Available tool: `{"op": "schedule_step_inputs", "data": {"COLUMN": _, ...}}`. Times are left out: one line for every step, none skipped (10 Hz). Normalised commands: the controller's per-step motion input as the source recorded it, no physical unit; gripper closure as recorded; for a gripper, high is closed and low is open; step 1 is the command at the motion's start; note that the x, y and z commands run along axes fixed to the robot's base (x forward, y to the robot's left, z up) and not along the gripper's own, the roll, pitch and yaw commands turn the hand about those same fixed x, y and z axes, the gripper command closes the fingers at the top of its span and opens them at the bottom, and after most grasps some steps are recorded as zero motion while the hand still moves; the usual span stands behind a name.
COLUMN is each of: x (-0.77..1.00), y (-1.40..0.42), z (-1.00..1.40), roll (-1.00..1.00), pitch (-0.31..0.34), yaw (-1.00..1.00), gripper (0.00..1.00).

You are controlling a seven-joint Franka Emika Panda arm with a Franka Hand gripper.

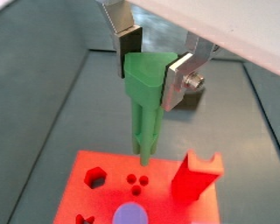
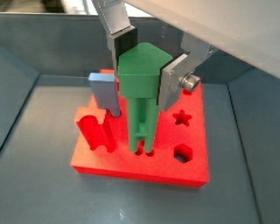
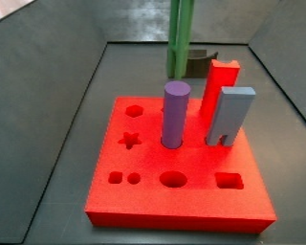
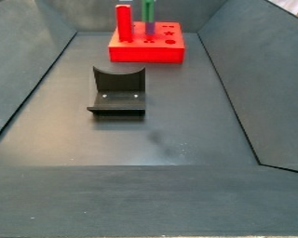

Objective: Pick up the 3 prong object. Move up. Move to above the board. Insert the 3 prong object.
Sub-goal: Insert the 3 prong object.

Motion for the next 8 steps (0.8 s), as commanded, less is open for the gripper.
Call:
{"op": "schedule_step_inputs", "data": {"x": 0.23, "y": -0.2, "z": -0.47, "roll": 0.0, "pitch": 0.0, "yaw": -0.58, "gripper": 1.0}}
{"op": "schedule_step_inputs", "data": {"x": 0.26, "y": -0.21, "z": -0.45, "roll": 0.03, "pitch": 0.0, "yaw": -0.56, "gripper": 1.0}}
{"op": "schedule_step_inputs", "data": {"x": 0.0, "y": -0.21, "z": -0.35, "roll": 0.16, "pitch": 0.094, "yaw": -0.45, "gripper": 1.0}}
{"op": "schedule_step_inputs", "data": {"x": -0.01, "y": -0.22, "z": -0.26, "roll": 0.2, "pitch": 0.099, "yaw": -0.3, "gripper": 1.0}}
{"op": "schedule_step_inputs", "data": {"x": -0.02, "y": -0.05, "z": -0.18, "roll": 0.16, "pitch": 0.036, "yaw": -0.09, "gripper": 1.0}}
{"op": "schedule_step_inputs", "data": {"x": -0.07, "y": 0.0, "z": -0.2, "roll": 0.09, "pitch": 0.0, "yaw": 0.0, "gripper": 1.0}}
{"op": "schedule_step_inputs", "data": {"x": 0.0, "y": 0.0, "z": -0.33, "roll": 0.03, "pitch": -0.01, "yaw": 0.04, "gripper": 1.0}}
{"op": "schedule_step_inputs", "data": {"x": -0.04, "y": 0.0, "z": -0.32, "roll": 0.02, "pitch": -0.013, "yaw": 0.06, "gripper": 1.0}}
